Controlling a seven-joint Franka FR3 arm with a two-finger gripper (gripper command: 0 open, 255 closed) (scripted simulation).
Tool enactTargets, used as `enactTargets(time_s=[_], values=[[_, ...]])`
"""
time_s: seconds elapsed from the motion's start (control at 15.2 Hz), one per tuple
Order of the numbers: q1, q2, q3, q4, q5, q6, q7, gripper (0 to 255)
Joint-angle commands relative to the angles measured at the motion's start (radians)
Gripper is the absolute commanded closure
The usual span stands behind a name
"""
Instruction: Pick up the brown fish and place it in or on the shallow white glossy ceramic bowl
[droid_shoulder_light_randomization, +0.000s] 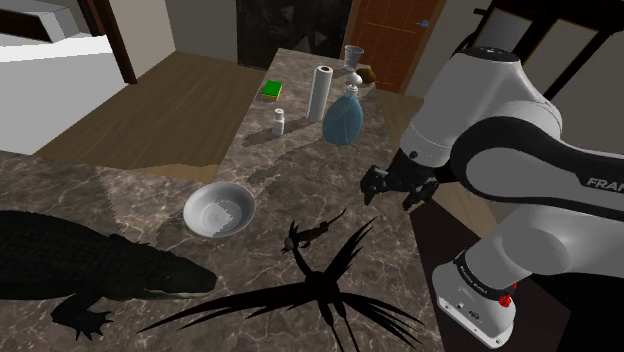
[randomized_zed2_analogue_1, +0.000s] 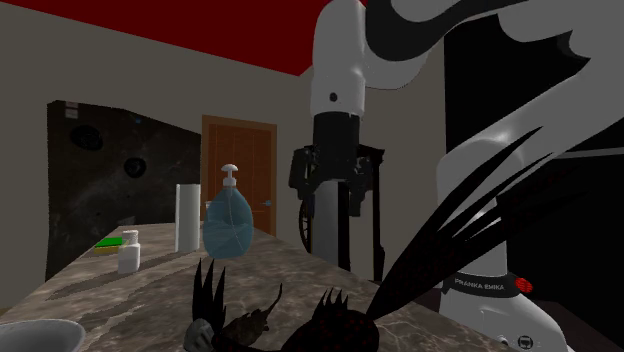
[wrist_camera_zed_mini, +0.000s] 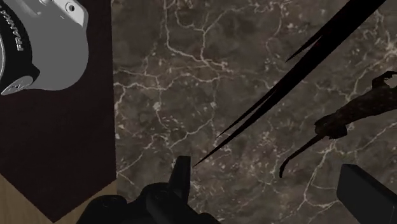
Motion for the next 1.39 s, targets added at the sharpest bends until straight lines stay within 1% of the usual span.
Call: enactTargets(time_s=[0.0, 0.2, 0.33, 0.46, 0.59, 0.66, 0.92, 1.06, 1.12, 1.32], values=[[-0.02, 0.042, 0.1, -0.006, 0.068, 0.091, 0.11, 0], [-0.087, 0.124, 0.254, 0.022, 0.141, 0.215, 0.26, 0], [-0.157, 0.183, 0.364, 0.052, 0.175, 0.297, 0.36, 0], [-0.249, 0.239, 0.482, 0.091, 0.197, 0.375, 0.46, 0], [-0.362, 0.286, 0.61, 0.138, 0.207, 0.445, 0.56, 0], [-0.367, 0.285, 0.615, 0.139, 0.21, 0.445, 0.56, 0], [-0.429, 0.332, 0.696, 0.133, 0.23, 0.519, 0.551, 0], [-0.466, 0.356, 0.742, 0.131, 0.239, 0.556, 0.546, 0], [-0.499, 0.375, 0.781, 0.13, 0.246, 0.586, 0.542, 0], [-0.499, 0.375, 0.781, 0.13, 0.247, 0.586, 0.542, 0]])
